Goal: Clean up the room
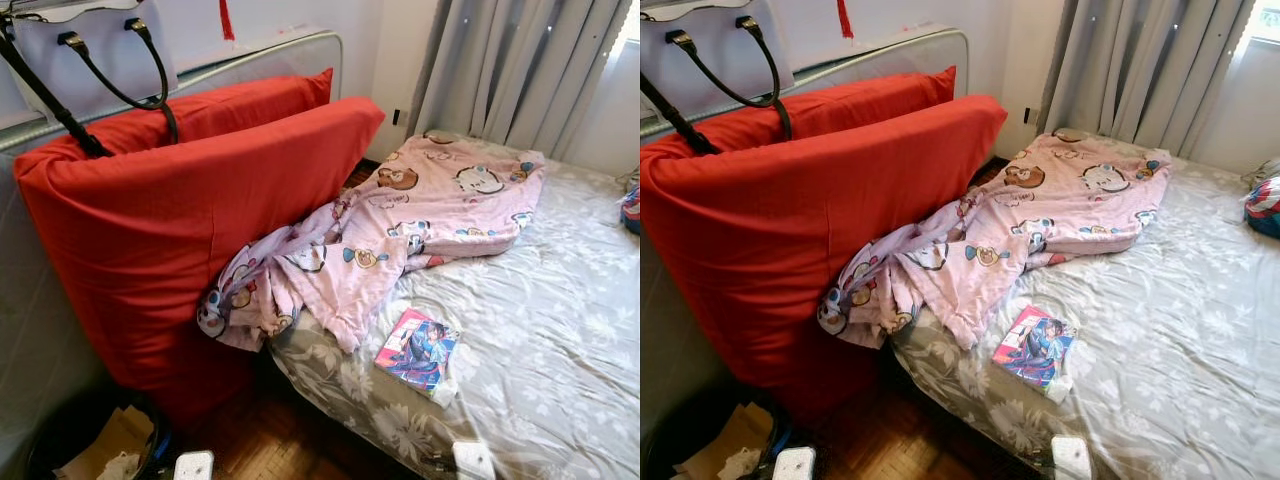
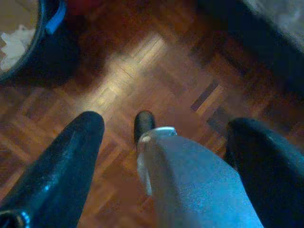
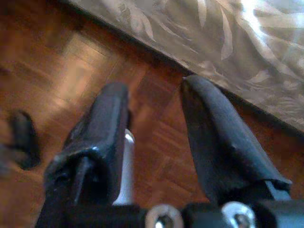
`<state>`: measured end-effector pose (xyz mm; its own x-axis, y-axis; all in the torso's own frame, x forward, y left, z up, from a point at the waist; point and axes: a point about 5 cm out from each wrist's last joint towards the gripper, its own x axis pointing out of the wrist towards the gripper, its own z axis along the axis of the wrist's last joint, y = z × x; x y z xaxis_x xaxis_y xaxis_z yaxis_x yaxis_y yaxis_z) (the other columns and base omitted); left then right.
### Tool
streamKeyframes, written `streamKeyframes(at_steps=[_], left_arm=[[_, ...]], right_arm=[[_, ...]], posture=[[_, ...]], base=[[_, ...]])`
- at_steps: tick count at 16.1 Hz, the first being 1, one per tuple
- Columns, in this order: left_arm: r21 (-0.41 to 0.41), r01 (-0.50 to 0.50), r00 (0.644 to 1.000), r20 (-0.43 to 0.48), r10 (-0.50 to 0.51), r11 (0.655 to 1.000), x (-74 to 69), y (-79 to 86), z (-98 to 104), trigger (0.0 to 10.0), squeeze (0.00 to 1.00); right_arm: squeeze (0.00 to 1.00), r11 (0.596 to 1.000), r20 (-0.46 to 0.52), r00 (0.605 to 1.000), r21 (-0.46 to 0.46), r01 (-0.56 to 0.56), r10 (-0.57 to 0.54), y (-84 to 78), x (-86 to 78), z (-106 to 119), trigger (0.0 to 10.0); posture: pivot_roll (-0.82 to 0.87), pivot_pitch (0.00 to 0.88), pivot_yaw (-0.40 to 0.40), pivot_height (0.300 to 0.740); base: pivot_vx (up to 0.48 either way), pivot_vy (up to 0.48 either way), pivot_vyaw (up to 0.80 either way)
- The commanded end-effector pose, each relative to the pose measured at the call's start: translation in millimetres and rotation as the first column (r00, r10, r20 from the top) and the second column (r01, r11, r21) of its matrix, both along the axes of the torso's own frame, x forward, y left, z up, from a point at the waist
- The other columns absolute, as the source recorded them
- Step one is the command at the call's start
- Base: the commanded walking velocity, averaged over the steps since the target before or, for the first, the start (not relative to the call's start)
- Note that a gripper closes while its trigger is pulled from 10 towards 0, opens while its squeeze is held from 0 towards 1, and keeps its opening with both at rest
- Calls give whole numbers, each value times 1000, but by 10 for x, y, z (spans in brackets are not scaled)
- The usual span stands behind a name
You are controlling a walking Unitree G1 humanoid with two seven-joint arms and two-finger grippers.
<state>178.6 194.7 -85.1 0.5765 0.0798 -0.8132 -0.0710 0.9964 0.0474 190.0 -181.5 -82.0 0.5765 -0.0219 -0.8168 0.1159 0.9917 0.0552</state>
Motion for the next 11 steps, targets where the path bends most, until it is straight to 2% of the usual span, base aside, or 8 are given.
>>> streamKeyframes(at_steps=[1, 7, 11], left_arm=[[29, 28, 999, 16, -29, 999, 102, -13, 46, 10000, 0], [55, 20, 999, 48, -23, 998, 133, -1, 69, 10000, 0], [57, -7, 991, 133, 0, 998, 182, 6, 117, 10000, 0]], right_arm=[[0, 999, 63, 997, 30, 44, -46, -7, 133, 75, 10000], [0, 998, 71, 996, 38, 54, -57, -10, 145, 83, 10000], [0, 996, 168, 983, 41, 73, -79, -17, 202, 139, 10000]], posture=[[-11, 0, -56, 740], [-10, 0, -55, 740], [-12, 0, -54, 740]], base=[[0, 0, 0], [0, 0, 0], [0, 0, 0]])
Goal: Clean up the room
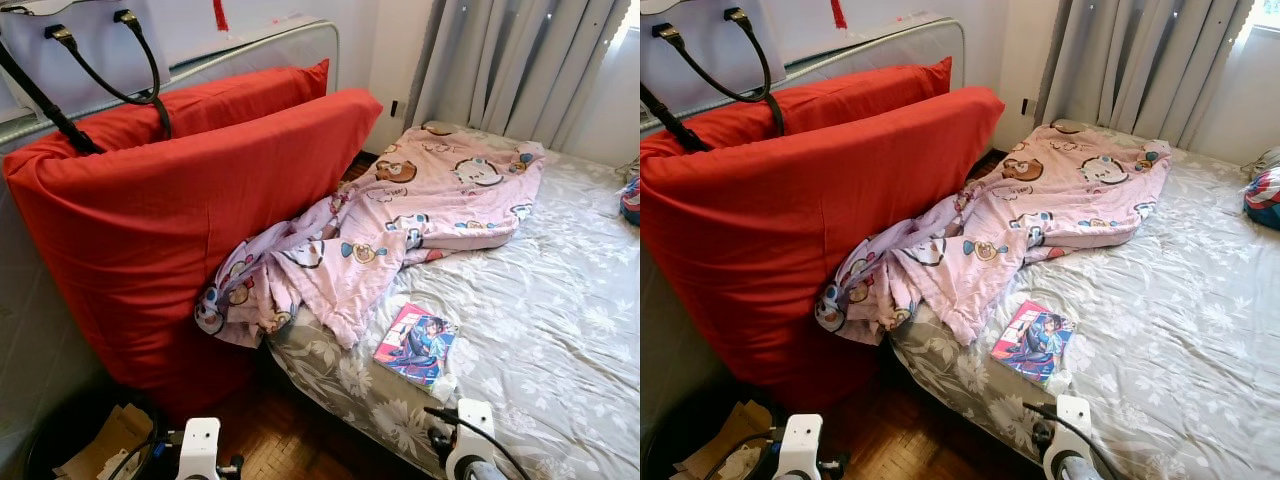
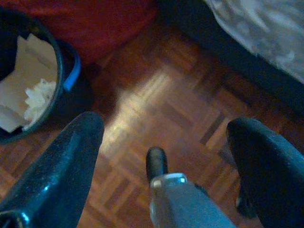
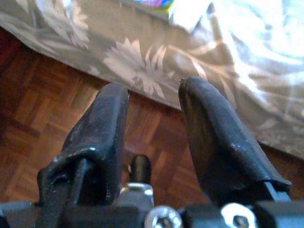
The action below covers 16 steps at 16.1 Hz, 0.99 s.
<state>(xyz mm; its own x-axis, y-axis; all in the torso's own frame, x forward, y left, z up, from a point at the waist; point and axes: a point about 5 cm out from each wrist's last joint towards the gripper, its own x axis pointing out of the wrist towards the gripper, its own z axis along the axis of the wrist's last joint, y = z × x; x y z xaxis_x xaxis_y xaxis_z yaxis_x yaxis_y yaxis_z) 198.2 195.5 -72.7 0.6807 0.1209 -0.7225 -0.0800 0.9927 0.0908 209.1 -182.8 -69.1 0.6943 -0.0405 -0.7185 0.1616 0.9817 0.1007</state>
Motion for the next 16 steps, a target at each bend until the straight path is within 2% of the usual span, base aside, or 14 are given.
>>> streamKeyframes(at_steps=[1, 2, 6, 7, 8, 9, 10, 11, 12, 13, 15, 16], left_arm=[[8, -8, 1000, 24, 8, 1000, 1, 2, 9, 10000, 0], [4, -33, 996, 80, 32, 999, 25, 8, 42, 10000, 0], [-1, -23, 986, 167, 23, 1000, 73, 5, 104, 10000, 0], [-5, -23, 982, 187, 24, 1000, 82, 5, 118, 10000, 0], [4, -18, 935, 354, 15, 1000, 636, 82, 520, 10000, 0], [5, -14, 878, 479, 10, 1000, 973, 109, 854, 10000, 0], [9, -12, 847, 531, 6, 1000, 1075, 112, 982, 10000, 0], [19, -10, 802, 598, -4, 1000, 1191, 121, 1152, 10000, 0], [35, 0, 773, 634, -22, 999, 1254, 122, 1253, 10000, 0], [39, 9, 745, 666, -33, 999, 1316, 118, 1352, 10000, 0], [41, 22, 723, 690, -44, 999, 1362, 104, 1428, 10000, 0], [34, 31, 706, 707, -46, 999, 1376, 74, 1460, 10000, 0]], right_arm=[[0, 1000, 40, 999, 6, 15, -16, -6, 26, 27, 10000], [0, 999, 95, 995, -24, 22, -19, -24, 58, 67, 10000], [0, 993, 234, 972, -106, 57, -31, -68, 121, 177, 10000], [0, 983, 352, 936, -173, 58, 7, -271, 532, 515, 10000], [0, 975, 476, 879, -209, 80, 30, -388, 840, 857, 10000], [0, 972, 526, 849, -218, 92, 38, -400, 932, 979, 10000], [0, 970, 553, 832, -223, 101, 40, -402, 980, 1047, 10000], [0, 947, 582, 804, -311, 79, 124, -387, 1063, 1169, 10000], [0, 938, 610, 778, -337, 81, 152, -386, 1131, 1274, 10000], [0, 937, 648, 748, -332, 113, 139, -417, 1212, 1406, 10000], [0, 942, 695, 708, -308, 133, 128, -436, 1298, 1563, 10000], [0, 956, 729, 676, -263, 128, 110, -405, 1336, 1634, 10000]], posture=[[-16, 0, -53, 740], [-16, 0, -53, 740], [-17, 0, -52, 740], [-19, 0, -49, 740], [-20, 0, -50, 740], [-19, 0, -51, 740], [-14, 0, -52, 740], [-14, 0, -52, 740], [-11, 0, -48, 740], [-13, 0, -47, 740], [-19, 0, -44, 740], [-25, 0, -46, 740]], base=[[0, 0, 0], [0, 0, 0], [0, 0, 0], [0, 0, 0], [0, 0, 0], [0, 0, 0], [0, 0, 0], [0, 0, 0], [0, 0, 0], [0, 0, 0], [0, 0, 0], [0, 0, 0]])
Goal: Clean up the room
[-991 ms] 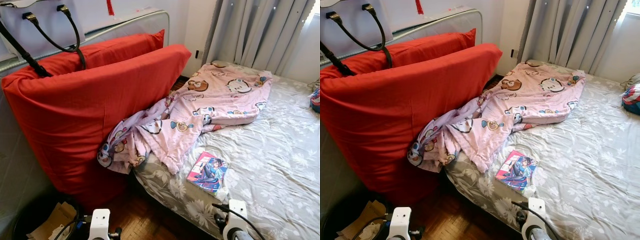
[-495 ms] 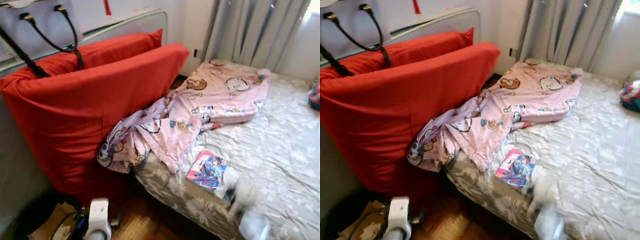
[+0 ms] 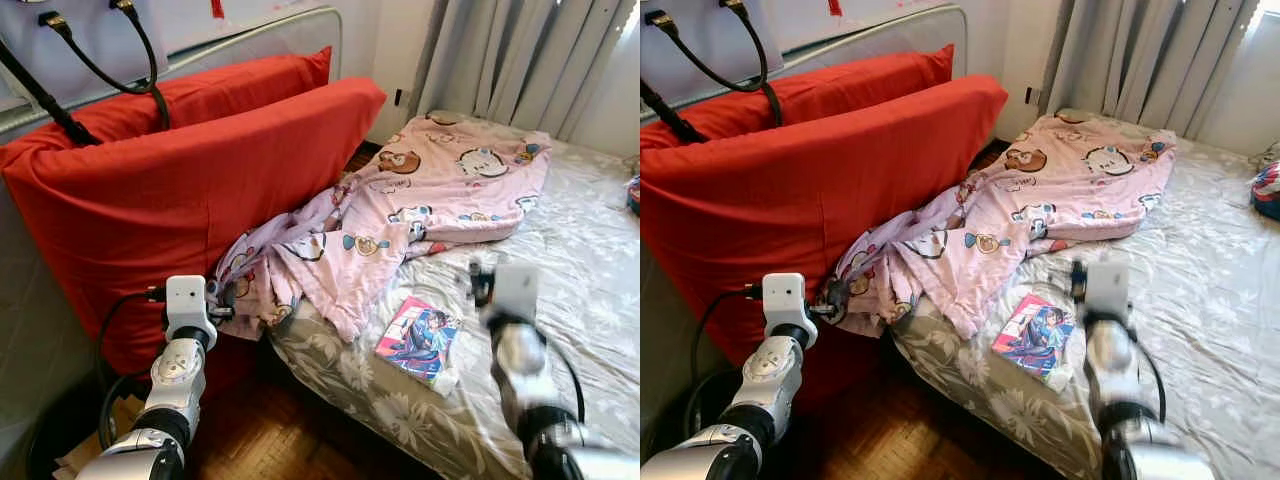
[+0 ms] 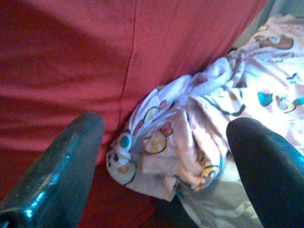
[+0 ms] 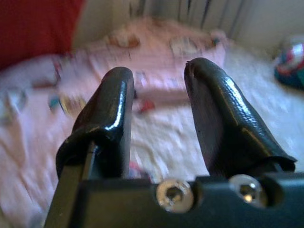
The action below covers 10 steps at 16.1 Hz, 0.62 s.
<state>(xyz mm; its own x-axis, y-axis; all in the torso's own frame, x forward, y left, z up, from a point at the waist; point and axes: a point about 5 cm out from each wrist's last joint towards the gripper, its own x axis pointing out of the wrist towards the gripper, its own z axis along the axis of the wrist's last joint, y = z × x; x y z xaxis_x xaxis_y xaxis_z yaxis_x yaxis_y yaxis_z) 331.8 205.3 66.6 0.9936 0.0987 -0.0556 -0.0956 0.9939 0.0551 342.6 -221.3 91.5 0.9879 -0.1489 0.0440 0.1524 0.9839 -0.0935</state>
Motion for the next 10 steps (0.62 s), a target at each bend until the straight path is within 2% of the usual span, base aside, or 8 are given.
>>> streamKeyframes(at_steps=[1, 2, 4, 5, 6, 10], left_arm=[[-13, 19, 999, 41, -18, 1000, 37, -48, 70, 10000, 0], [-15, 32, 998, 47, -31, 999, 36, -72, 72, 10000, 0], [-9, 72, 995, 66, -71, 997, 62, -123, 112, 10000, 0], [-16, 70, 995, 77, -68, 997, 74, -116, 136, 10000, 0], [-21, 70, 994, 85, -68, 997, 81, -113, 154, 10000, 0], [-24, 83, 994, 73, -81, 996, 62, -97, 129, 10000, 0]], right_arm=[[0, 999, 20, 1000, 37, -1, 1, 7, -6, 7, 10000], [0, 999, 13, 1000, 36, -9, 9, 31, -21, -24, 10000], [0, 979, -28, 999, 202, 35, -30, 115, -148, -254, 10000], [0, 962, -47, 997, 266, 65, -54, 119, -187, -322, 10000], [0, 953, -62, 996, 293, 83, -67, 122, -221, -374, 10000], [0, 960, -47, 996, 266, 87, -77, 114, -228, -358, 10000]], posture=[[-26, 0, -47, 740], [-21, 0, -51, 740], [-17, 0, -43, 740], [-14, 0, -44, 740], [-7, 0, -42, 740], [-30, 0, 13, 740]], base=[[0, 0, 0], [0, 0, 0], [0, 0, 0], [0, 0, 0], [0, 0, 0], [0, 0, 0]])
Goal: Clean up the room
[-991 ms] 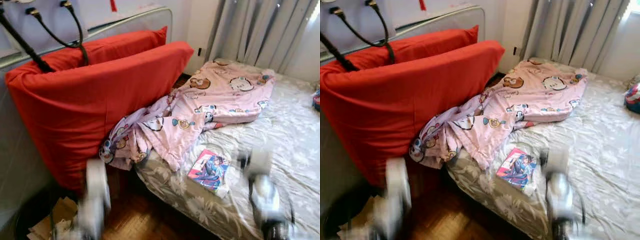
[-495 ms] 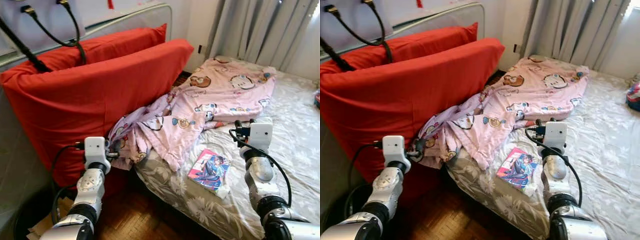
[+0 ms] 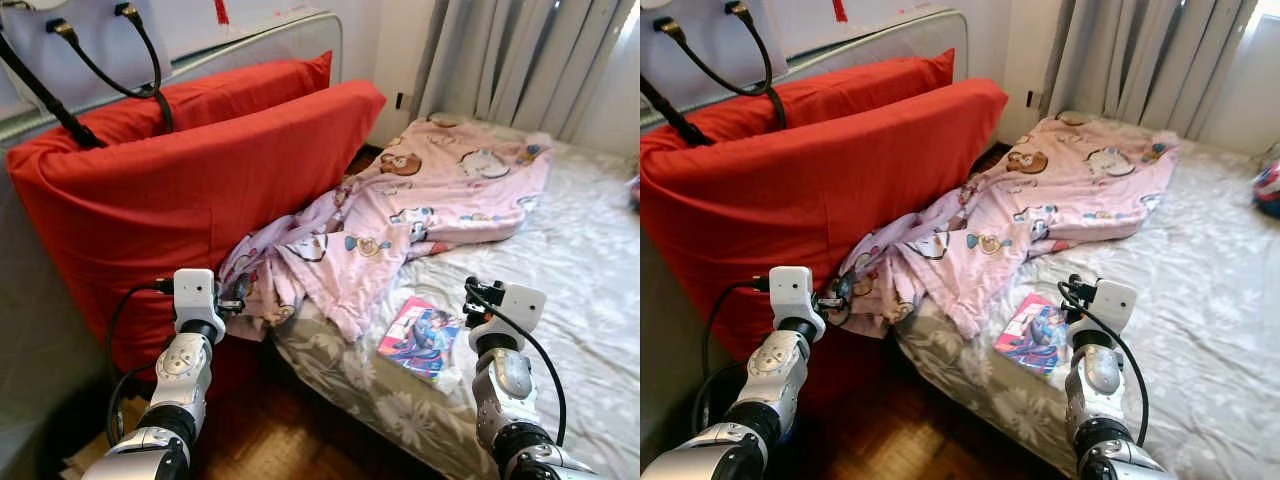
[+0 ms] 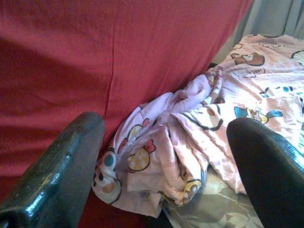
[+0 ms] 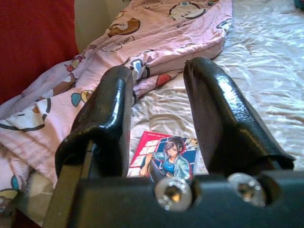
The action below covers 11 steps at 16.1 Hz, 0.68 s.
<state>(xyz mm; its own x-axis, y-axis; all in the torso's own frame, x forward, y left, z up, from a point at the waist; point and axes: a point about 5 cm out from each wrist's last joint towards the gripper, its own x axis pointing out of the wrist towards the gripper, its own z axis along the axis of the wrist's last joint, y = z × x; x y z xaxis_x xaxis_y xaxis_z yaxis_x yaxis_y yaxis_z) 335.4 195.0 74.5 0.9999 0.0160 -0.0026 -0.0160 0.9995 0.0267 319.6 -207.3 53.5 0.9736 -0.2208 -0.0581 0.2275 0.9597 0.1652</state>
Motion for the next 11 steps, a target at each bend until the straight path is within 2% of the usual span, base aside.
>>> streamKeyframes(at_steps=[1, 4, 7, 11], left_arm=[[-1, 1, 1000, 17, -1, 1000, 24, 6, 47, 10000, 0], [-15, -14, 1000, 20, 14, 1000, 24, 14, 49, 10000, 0], [-18, -28, 1000, 5, 28, 999, 16, 35, 26, 10000, 0], [-17, -40, 999, 7, 40, 999, 36, 75, 57, 10000, 0]], right_arm=[[0, 1000, 27, 1000, -4, 7, -7, -28, 7, 39, 10000], [0, 999, 36, 999, -25, -27, 27, -8, 21, 61, 10000], [0, 993, 18, 997, -94, -76, 78, 39, 72, 102, 10000], [0, 992, -13, 996, -81, -93, 93, 74, 131, 121, 10000]], posture=[[-30, 0, 14, 740], [-24, 0, 10, 740], [-16, 0, -11, 740], [-10, 0, -31, 736]], base=[[0, 0, 0], [0, 0, 0], [0, 0, 0], [0, 0, 0]])
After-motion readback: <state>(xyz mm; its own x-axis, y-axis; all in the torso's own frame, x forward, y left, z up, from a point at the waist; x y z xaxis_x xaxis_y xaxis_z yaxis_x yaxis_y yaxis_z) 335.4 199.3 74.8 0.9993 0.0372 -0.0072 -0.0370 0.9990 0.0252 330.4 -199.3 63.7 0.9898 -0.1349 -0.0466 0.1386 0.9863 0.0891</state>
